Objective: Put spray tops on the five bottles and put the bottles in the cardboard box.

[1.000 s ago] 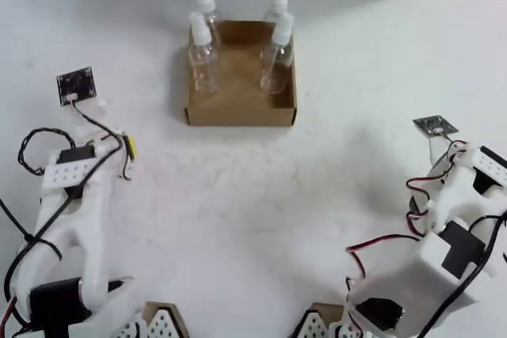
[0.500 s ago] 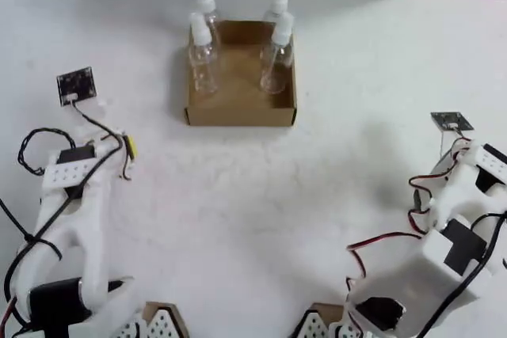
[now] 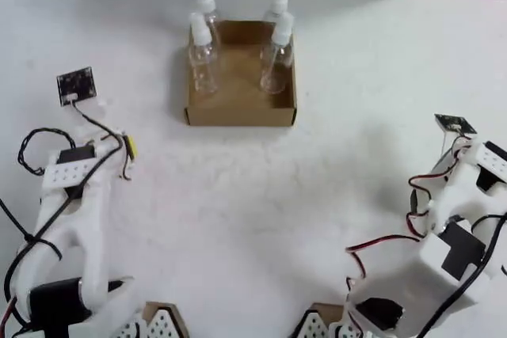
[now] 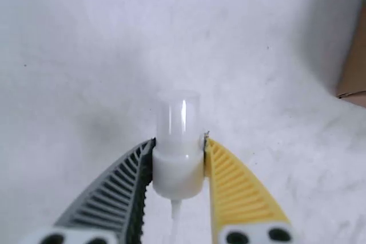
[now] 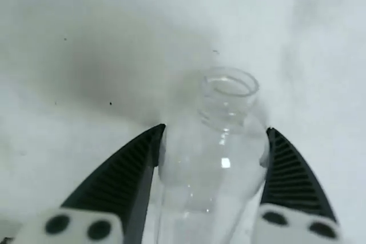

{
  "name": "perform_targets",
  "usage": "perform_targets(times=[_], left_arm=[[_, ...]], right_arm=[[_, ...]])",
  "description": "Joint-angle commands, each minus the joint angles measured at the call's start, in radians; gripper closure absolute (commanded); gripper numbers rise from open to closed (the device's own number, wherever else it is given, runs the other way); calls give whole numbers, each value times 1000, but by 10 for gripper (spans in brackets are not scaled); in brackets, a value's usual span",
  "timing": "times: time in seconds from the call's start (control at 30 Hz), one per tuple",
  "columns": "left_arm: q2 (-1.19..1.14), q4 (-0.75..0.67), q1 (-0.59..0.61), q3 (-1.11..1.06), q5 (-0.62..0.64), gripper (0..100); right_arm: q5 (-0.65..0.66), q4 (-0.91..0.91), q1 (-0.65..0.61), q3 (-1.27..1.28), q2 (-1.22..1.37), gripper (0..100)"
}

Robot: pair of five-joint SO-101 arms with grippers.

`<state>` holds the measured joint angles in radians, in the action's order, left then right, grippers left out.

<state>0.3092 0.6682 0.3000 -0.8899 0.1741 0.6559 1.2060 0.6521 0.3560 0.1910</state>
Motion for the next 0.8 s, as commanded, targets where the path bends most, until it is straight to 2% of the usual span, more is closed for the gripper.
perform_targets(times=[0.0, 0.27, 0.4, 0.43, 0.5, 0.6, 0.77], left_arm=[[45, -17, -16, 18, -12, 980], [45, -17, -16, 18, -12, 980], [45, -17, -18, 18, -12, 980], [45, -17, -18, 18, -12, 980], [45, -17, -18, 18, -12, 980], [45, -21, -19, 9, -12, 980], [47, -23, -30, 5, -12, 980]], right_arm=[[-14, 13, 8, -26, -48, 779], [-14, -84, 10, 18, -31, 796], [-21, -124, 12, 18, -2, 981], [-23, -120, 10, 11, -7, 988], [-40, -87, 10, -12, -28, 954], [-112, -1, 8, -81, -88, 985], [-178, 163, -41, -155, -231, 979]])
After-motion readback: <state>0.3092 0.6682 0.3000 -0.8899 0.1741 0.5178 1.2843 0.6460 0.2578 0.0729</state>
